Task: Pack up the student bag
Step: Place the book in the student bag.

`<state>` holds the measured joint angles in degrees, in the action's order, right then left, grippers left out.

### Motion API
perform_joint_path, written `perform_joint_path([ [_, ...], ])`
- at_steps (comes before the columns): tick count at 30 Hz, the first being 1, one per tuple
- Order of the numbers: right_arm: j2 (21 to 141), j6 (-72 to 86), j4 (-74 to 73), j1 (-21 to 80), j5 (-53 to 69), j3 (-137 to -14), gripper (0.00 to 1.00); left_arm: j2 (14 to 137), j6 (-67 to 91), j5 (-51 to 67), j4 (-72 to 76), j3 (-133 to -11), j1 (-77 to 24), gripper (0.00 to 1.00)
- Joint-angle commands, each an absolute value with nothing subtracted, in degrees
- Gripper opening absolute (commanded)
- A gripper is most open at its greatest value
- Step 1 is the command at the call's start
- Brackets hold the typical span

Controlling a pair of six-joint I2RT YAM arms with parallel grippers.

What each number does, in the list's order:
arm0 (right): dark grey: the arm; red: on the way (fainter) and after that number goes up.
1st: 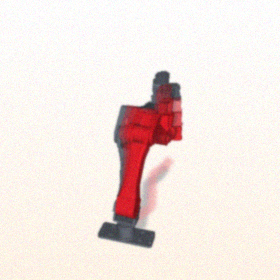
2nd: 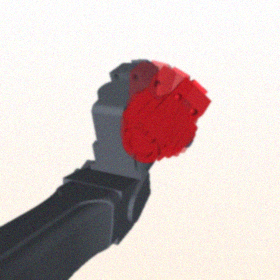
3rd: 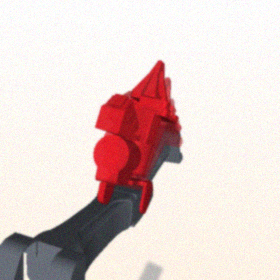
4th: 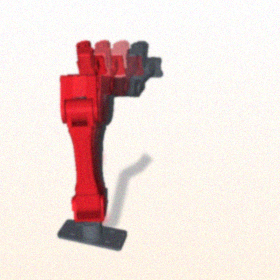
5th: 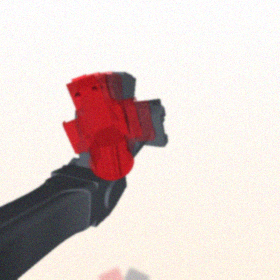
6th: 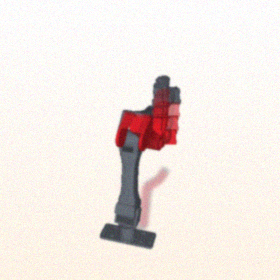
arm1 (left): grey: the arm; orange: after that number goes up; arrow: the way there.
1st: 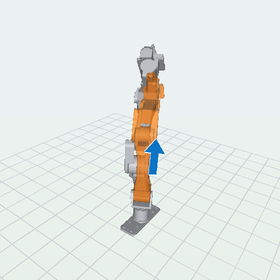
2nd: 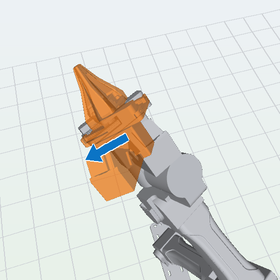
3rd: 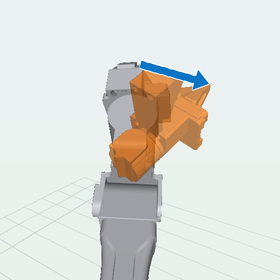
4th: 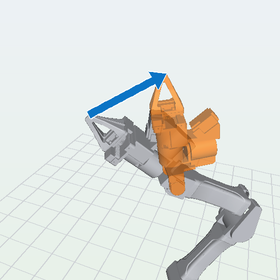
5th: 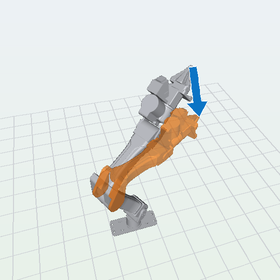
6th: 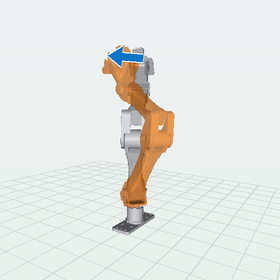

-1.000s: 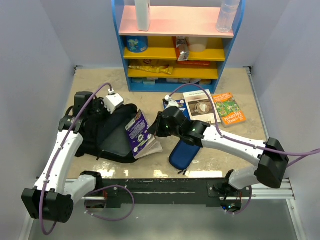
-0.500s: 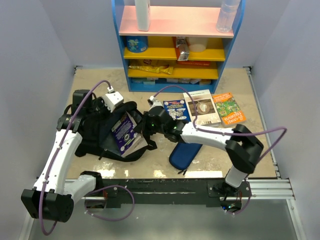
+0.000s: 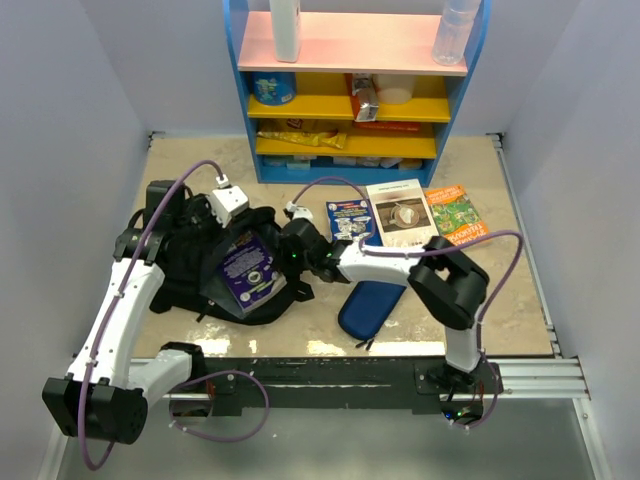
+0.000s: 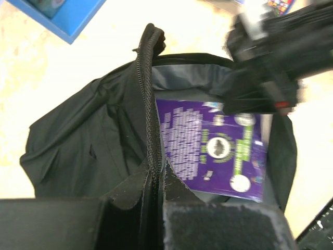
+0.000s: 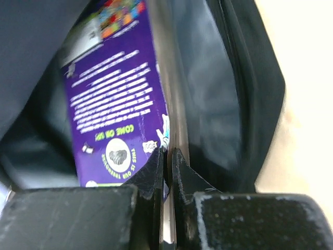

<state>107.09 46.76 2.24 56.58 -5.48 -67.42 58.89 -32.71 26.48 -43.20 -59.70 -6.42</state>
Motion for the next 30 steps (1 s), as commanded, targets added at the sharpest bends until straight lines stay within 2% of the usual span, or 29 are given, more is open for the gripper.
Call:
perform_joint_path([
  [1,114.49,43.77,5.36,56.95,-9.49,-76.98,0.0,58.45,-34.19,32.25,-41.66,-63.37,-6.15,0.0],
  [6,119.61,43.77,8.24,58.35,-6.07,-85.07,0.0,58.71,-34.89,32.96,-42.45,-63.54,-6.15,0.0],
  [10,120.15,43.33,14.75,59.76,-4.05,-85.61,0.0,59.06,-35.16,32.87,-42.45,-63.19,-6.15,0.0],
  [16,116.37,37.01,20.74,62.4,-3.08,-83.24,0.0,59.15,-35.42,32.26,-42.54,-63.19,-6.15,0.0],
  [22,108.82,28.13,25.13,64.68,-2.03,-73.48,0.0,59.24,-36.04,31.02,-42.28,-62.14,-6.15,0.0],
  [26,112.32,27.68,23.73,65.13,-0.09,-75.4,0.0,59.76,-34.63,32.17,-41.13,-62.05,-6.15,0.0],
  [30,119.34,27.33,10.52,65.13,-4.37,-83.57,0.0,60.12,-34.72,32.61,-42.01,-63.63,-6.15,0.0],
])
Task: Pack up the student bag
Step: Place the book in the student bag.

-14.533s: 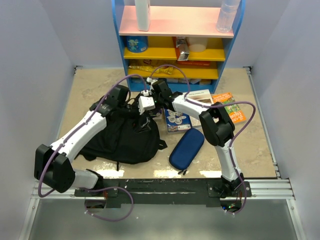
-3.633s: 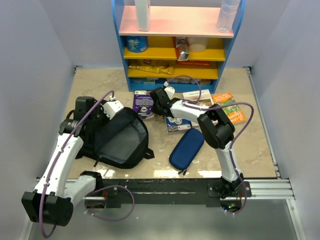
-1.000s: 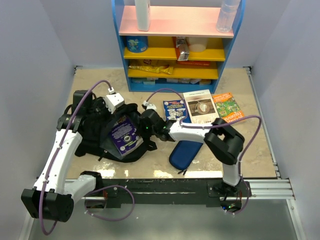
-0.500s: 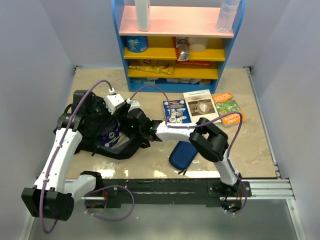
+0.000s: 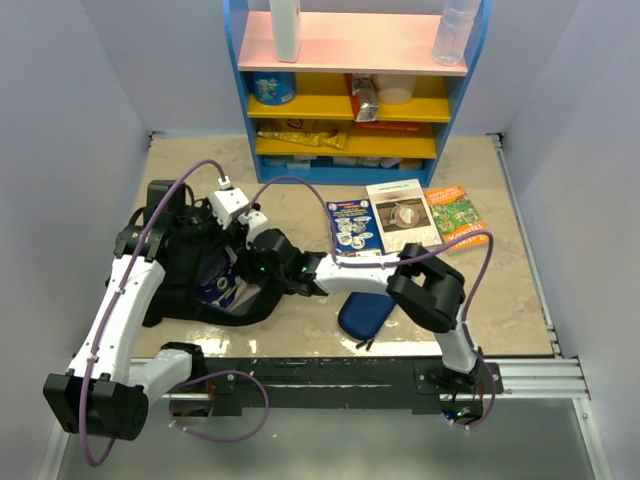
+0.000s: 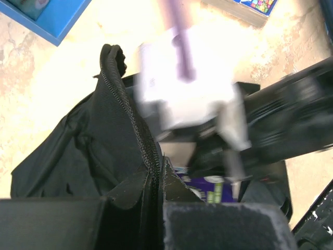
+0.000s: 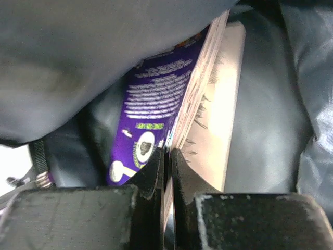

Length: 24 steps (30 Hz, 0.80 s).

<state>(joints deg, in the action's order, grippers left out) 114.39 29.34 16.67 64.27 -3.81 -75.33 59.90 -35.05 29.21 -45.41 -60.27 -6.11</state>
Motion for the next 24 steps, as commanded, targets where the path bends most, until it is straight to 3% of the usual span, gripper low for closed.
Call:
perform_joint_path([
  [1,120.4,27.33,8.98,65.04,-5.7,-84.28,0.24,60.2,-34.98,32.35,-42.19,-63.81,-6.15,0.0],
  [4,119.8,28.03,6.16,64.51,-10.36,-82.62,0.69,60.21,-35.42,32.08,-42.54,-63.9,-6.15,0.0],
  [7,118.22,28.56,4.83,63.99,-15.72,-79.99,0.87,60.21,-35.42,32.34,-42.54,-63.46,-6.15,0.0],
  [10,117.07,28.39,6.15,63.72,-16.34,-77.52,0.94,60.47,-35.42,32.43,-42.36,-63.28,-6.15,0.0],
  [15,120.22,29.88,5.27,63.63,-14.33,-78.31,0.95,60.38,-35.33,32.43,-42.63,-63.46,-6.15,0.0],
  [18,121.11,32.16,10.09,63.28,-8.02,-76.65,0.8,60.21,-35.16,32.61,-42.63,-63.46,-6.15,0.0],
  [19,121.2,33.21,11.93,63.02,-5.91,-75.16,0.61,60.29,-35.07,32.52,-42.63,-63.46,-6.15,0.0],
  [21,121.2,33.92,15.9,62.58,-1.25,-74.62,0.42,60.47,-35.07,32.61,-42.45,-63.37,-6.15,0.0],
  [23,121.11,34.28,19.4,61.88,-0.09,-73.83,0.08,60.56,-34.98,32.69,-42.28,-63.28,-6.15,0.0],
  [24,120.85,34.36,20.99,61.61,3.74,-73.31,0.0,60.64,-34.89,32.7,-42.28,-63.19,-6.15,0.0],
])
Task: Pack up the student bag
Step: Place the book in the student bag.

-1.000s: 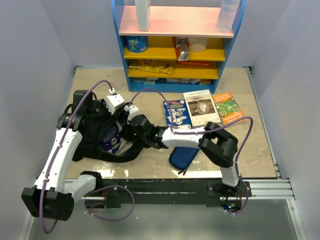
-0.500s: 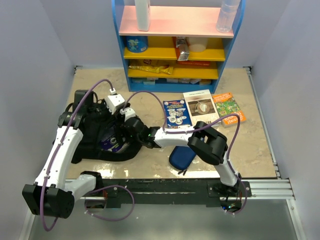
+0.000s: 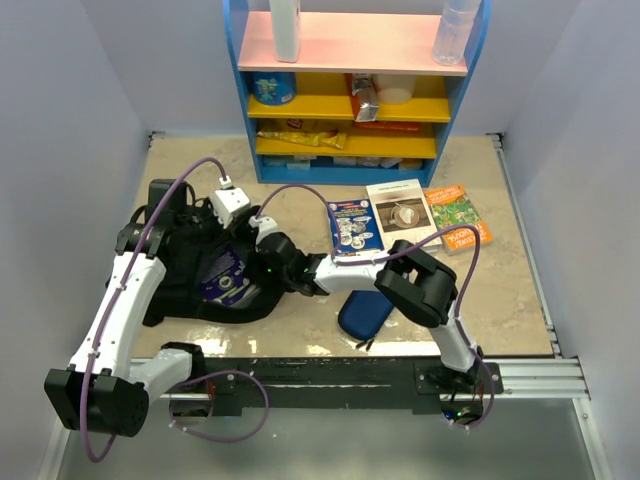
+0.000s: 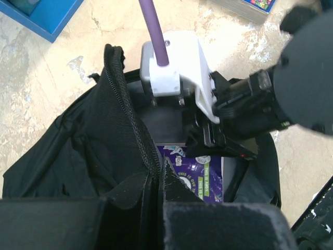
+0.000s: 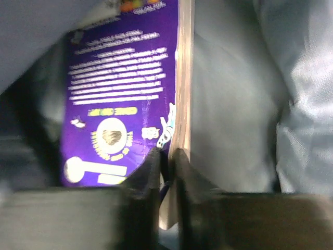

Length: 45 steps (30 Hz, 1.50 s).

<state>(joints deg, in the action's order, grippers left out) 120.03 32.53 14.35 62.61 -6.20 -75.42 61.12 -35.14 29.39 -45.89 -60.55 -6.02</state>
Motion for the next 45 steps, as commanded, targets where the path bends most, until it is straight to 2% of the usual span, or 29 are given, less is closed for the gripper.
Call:
perform_joint_path([
  [1,120.07,35.06,22.57,61.18,4.65,-71.73,0.0,60.73,-34.89,32.7,-42.19,-63.19,-6.24,0.0],
  [6,115.84,38.23,38.13,59.85,9.3,-63.73,0.0,60.82,-34.89,32.7,-42.19,-63.28,-6.15,0.0],
  [13,117.25,29.37,39.2,62.57,14.59,-69.6,0.0,60.82,-34.63,32.78,-42.63,-63.98,-6.15,0.0],
  [20,120.67,26.37,39.81,62.58,27.56,-73.73,0.0,61.43,-34.54,32.87,-42.71,-64.6,-6.15,0.0],
  [23,119.97,25.14,40.07,62.58,28.56,-73.31,0.0,61.79,-34.54,32.78,-42.98,-65.21,-6.24,0.0],
  [25,117.7,26.09,40.25,61.71,26.47,-71.03,0.0,61.79,-34.8,32.61,-43.07,-65.13,-6.15,0.0],
  [29,114.62,39.18,59.18,57.22,23.91,-63.03,0.0,62.23,-34.8,32.87,-42.71,-64.34,-6.07,0.0],
  [33,109.26,39.46,60.28,55.02,20.83,-60.39,0.0,62.75,-35.24,33.13,-42.63,-64.25,-6.15,0.0],
  [41,110.74,58.7,81.28,50.89,21.45,-56.16,0.0,63.28,-35.86,33.22,-42.71,-63.81,-6.06,0.0],
  [43,109.95,57.5,78.94,51.41,19.17,-55.99,0.0,63.19,-36.04,32.87,-42.71,-63.55,-6.06,0.0],
  [45,109.08,54.68,70.61,52.64,15.31,-56.42,0.0,63.02,-36.04,32.87,-42.71,-63.46,-6.15,0.0],
])
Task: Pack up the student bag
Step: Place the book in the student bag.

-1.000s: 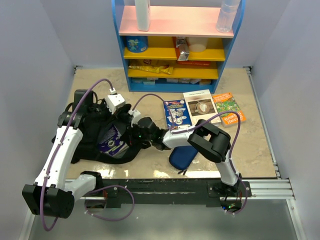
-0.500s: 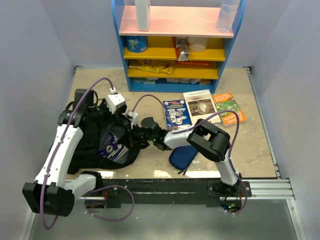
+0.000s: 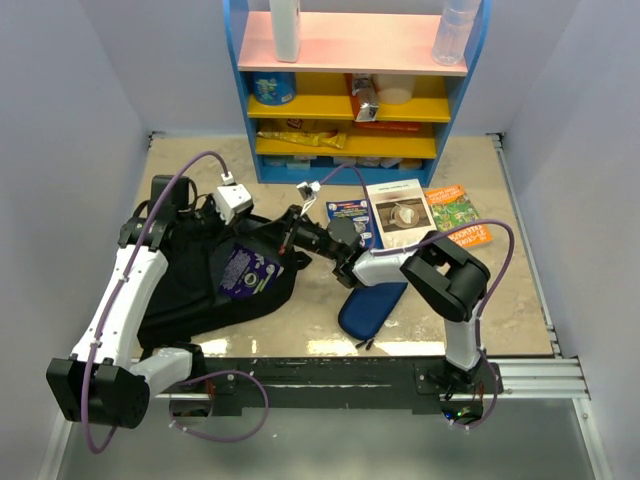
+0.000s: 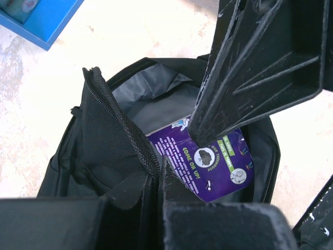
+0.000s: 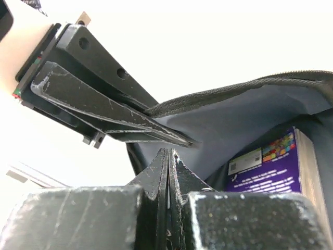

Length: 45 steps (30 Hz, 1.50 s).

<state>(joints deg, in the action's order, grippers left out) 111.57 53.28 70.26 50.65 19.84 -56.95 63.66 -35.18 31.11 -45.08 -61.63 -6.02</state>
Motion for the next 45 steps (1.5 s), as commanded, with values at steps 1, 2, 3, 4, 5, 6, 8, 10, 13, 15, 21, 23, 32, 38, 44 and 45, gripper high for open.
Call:
perform_joint_path([
  [1,108.9,51.71,68.4,52.91,14.77,-56.86,0.0,63.02,-36.04,32.87,-42.63,-63.46,-6.15,0.0],
  [2,108.9,50.03,62.11,53.08,14.68,-57.56,0.0,62.93,-35.95,32.96,-42.71,-63.46,-6.07,0.0],
  [3,108.72,47.92,58.66,53.17,15.11,-59.48,0.0,62.76,-36.03,32.96,-42.8,-63.46,-6.15,0.0],
  [4,108.02,42.07,53.66,53.17,14.68,-60.55,0.0,62.58,-36.04,32.87,-42.89,-63.46,-6.15,0.0],
  [5,107.76,39.23,45.0,53.09,13.98,-61.25,0.2,62.49,-36.04,32.87,-43.06,-63.37,-6.15,0.0],
  [6,107.67,35.02,41.43,52.82,13.19,-61.78,0.33,62.23,-36.04,32.78,-43.15,-63.37,-6.07,0.0],
  [8,107.14,32.53,37.37,52.38,13.36,-60.48,0.56,61.79,-35.95,32.78,-43.24,-63.11,-6.15,0.0],
  [10,107.4,29.72,34.9,52.12,11.61,-59.68,0.67,61.52,-35.42,32.7,-42.89,-62.76,-6.06,0.0],
  [13,109.42,26.37,30.94,51.94,11.25,-61.52,0.76,61.17,-34.89,33.31,-42.8,-62.23,-6.15,0.0],
  [15,112.05,23.57,27.09,51.94,10.73,-65.36,0.81,61.0,-34.89,33.31,-42.98,-62.05,-6.15,0.0],
  [21,118.37,18.91,21.01,51.94,12.21,-74.16,0.86,60.64,-34.81,33.31,-43.51,-62.32,-6.15,0.0],
  [23,120.14,18.02,19.34,51.94,13.18,-76.45,0.87,60.73,-34.72,33.57,-43.42,-62.14,-6.15,0.0],
  [32,125.16,19.42,15.83,53.52,14.77,-79.19,0.78,60.64,-34.63,33.75,-43.59,-61.7,-6.07,0.0],
  [38,126.21,22.15,13.89,54.75,11.34,-76.29,0.57,61.08,-33.75,34.63,-43.07,-62.22,-6.15,0.0],
  [44,124.73,23.64,13.0,55.63,9.93,-74.36,0.0,61.7,-33.93,34.72,-43.51,-63.54,-6.15,0.0],
  [45,122.72,25.3,13.96,55.63,10.19,-72.27,0.0,61.79,-33.93,34.8,-43.51,-63.54,-6.15,0.0],
])
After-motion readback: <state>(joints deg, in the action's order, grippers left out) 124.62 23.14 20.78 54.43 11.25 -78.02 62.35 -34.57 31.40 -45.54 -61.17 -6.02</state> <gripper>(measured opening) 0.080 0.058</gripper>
